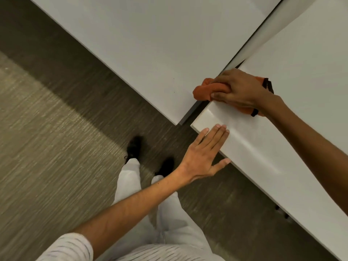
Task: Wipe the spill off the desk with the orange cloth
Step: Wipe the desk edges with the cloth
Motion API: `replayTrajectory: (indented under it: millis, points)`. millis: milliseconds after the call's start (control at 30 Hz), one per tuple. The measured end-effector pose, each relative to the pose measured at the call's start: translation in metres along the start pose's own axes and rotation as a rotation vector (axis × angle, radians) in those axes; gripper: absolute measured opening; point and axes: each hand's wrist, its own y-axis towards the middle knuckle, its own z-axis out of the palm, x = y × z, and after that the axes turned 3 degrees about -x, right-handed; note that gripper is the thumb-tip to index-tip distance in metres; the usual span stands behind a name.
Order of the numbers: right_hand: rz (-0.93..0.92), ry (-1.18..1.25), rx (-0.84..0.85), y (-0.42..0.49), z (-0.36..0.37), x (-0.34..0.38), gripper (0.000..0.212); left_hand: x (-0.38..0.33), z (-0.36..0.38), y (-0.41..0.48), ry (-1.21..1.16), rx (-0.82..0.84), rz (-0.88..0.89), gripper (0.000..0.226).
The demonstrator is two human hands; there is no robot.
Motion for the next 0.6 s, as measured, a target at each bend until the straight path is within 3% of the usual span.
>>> replayTrajectory:
  millis: [200,300,433,600]
  points:
    - [-0.126,0.001,0.179,0.003,0.016,0.051,0.062,-0.007,-0.001,-0.001,-0.06,-0.022,-0.031,0.091]
    - [-0.002,-0.002,0.231,0.016,-0.005,0.023,0.064,-0.006,-0.003,-0.002,-0.036,-0.005,-0.027,0.091]
    - [0.167,-0.019,0.166,0.031,-0.016,-0.004,0.049,-0.006,-0.004,-0.005,-0.032,0.021,-0.014,0.089]
    - [-0.05,0.026,0.223,0.01,0.019,0.064,0.043,0.005,-0.006,-0.007,-0.051,0.051,0.061,0.084]
